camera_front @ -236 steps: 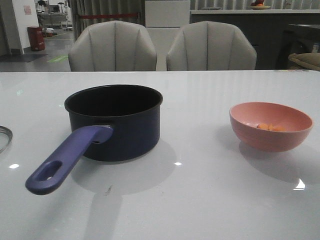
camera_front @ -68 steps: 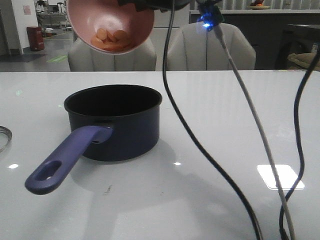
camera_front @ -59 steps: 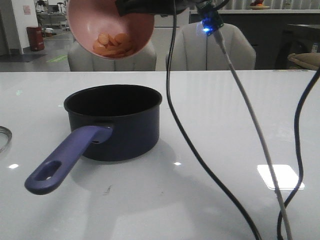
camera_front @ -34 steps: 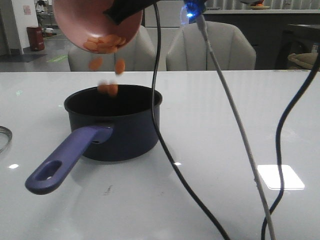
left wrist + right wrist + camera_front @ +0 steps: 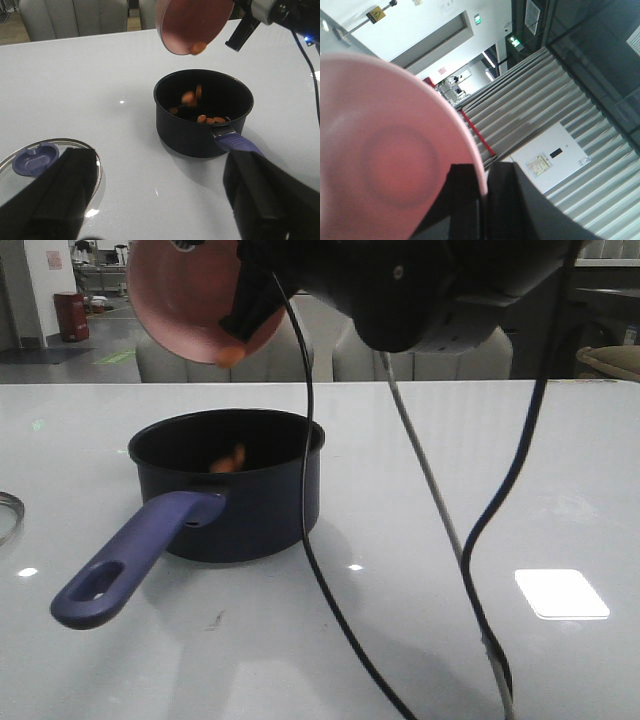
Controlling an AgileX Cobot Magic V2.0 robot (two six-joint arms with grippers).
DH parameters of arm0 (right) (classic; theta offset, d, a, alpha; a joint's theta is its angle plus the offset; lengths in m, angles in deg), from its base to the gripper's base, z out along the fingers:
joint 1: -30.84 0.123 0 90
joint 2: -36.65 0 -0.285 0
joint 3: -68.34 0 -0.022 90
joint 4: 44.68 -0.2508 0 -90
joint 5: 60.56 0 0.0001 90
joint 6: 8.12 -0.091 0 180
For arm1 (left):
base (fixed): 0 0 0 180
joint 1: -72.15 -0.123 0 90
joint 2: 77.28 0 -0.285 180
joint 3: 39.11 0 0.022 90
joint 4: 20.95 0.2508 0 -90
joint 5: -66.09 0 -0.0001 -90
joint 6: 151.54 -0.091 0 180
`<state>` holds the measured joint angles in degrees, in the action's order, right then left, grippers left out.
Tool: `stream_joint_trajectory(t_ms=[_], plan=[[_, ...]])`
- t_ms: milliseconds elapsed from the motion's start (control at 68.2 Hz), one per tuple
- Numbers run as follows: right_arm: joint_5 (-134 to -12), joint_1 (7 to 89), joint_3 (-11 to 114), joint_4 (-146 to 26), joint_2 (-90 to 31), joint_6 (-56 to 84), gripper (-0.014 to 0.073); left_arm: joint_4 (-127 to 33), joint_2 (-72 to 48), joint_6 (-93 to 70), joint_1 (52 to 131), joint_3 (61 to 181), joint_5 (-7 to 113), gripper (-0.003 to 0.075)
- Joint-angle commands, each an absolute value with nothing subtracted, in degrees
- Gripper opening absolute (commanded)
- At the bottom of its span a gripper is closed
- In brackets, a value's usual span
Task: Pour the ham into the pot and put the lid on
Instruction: 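Tilt the pink bowl with the right gripper to pour pieces into saucepan, then return the empty pink bowl to its spot and release it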
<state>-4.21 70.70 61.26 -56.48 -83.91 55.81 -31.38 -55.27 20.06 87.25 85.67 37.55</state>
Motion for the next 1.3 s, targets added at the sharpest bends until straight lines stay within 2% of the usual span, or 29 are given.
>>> stream_joint_trajectory(t_ms=[0,117,293,528,718,1055,1290], plan=[[1.76,70.61,62.78,-58.2,-80.5,55.39,0.0136,-31.84,-54.81,20.12,87.1,87.3,41.71,0.0553],[0.4,70.61,62.78,-64.45,-79.2,49.49,0.0136,-31.84,-54.81,20.12,87.1,87.3,41.71,0.0553],[-14.47,70.61,62.84,-75.43,-74.05,41.18,0.0136,-31.84,-54.81,20.12,87.1,87.3,41.71,0.0553],[-33.85,70.04,62.84,-92.11,-67.31,42.25,0.0136,-31.84,-54.81,20.12,87.1,87.3,41.71,0.0553],[-50.31,66.54,62.84,-101.79,-63.83,45.24,0.0136,-31.84,-54.81,20.12,87.1,87.3,41.71,0.0553],[-73.05,55.54,62.77,-97.54,-60.6,47.82,0.0138,-31.84,-54.81,20.12,87.1,87.3,41.71,0.0553],[-84.17,45.63,62.77,-78.64,-59.27,32.17,0.0138,-31.84,-54.81,20.12,87.1,87.3,41.71,0.0553]])
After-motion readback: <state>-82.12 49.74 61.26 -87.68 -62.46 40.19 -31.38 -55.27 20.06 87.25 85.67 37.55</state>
